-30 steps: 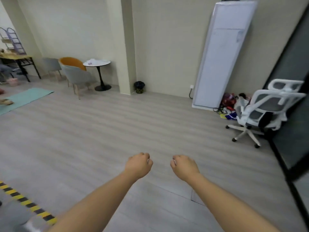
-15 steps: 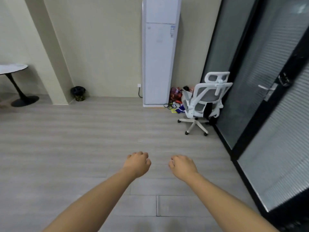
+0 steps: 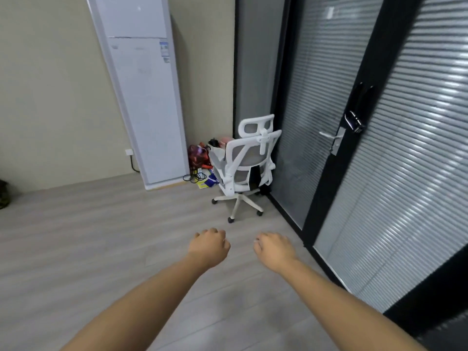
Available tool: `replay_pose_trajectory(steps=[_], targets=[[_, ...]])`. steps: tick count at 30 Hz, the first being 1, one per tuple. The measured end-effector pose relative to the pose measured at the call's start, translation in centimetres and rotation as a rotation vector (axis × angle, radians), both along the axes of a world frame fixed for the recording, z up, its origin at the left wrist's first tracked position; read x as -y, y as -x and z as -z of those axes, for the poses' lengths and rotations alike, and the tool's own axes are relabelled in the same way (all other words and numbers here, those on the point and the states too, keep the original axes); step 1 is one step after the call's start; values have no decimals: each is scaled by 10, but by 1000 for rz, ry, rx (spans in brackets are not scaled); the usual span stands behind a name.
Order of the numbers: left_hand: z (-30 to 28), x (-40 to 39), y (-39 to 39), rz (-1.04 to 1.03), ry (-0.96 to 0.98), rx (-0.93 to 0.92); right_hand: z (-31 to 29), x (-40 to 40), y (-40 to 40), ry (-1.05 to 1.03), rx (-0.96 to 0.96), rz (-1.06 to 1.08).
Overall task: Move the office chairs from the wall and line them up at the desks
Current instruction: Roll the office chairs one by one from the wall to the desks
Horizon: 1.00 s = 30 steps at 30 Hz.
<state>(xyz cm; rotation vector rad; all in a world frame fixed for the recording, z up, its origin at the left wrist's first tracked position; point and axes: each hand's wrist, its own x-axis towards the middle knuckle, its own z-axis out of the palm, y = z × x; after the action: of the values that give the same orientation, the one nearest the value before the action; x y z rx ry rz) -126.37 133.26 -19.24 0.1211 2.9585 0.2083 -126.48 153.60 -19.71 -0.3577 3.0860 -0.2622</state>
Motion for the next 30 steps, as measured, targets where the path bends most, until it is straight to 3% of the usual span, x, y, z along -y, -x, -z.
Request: replay_pose_trajectory(steps=[12, 22, 30], targets=[[-35, -68, 323, 39, 41, -55, -34, -76, 332, 29, -66, -2], [-19, -64, 568, 77, 60, -78, -20, -79, 574, 69, -55, 34], [-50, -60, 762, 136, 27, -126, -38, -72, 750, 155, -17, 38]])
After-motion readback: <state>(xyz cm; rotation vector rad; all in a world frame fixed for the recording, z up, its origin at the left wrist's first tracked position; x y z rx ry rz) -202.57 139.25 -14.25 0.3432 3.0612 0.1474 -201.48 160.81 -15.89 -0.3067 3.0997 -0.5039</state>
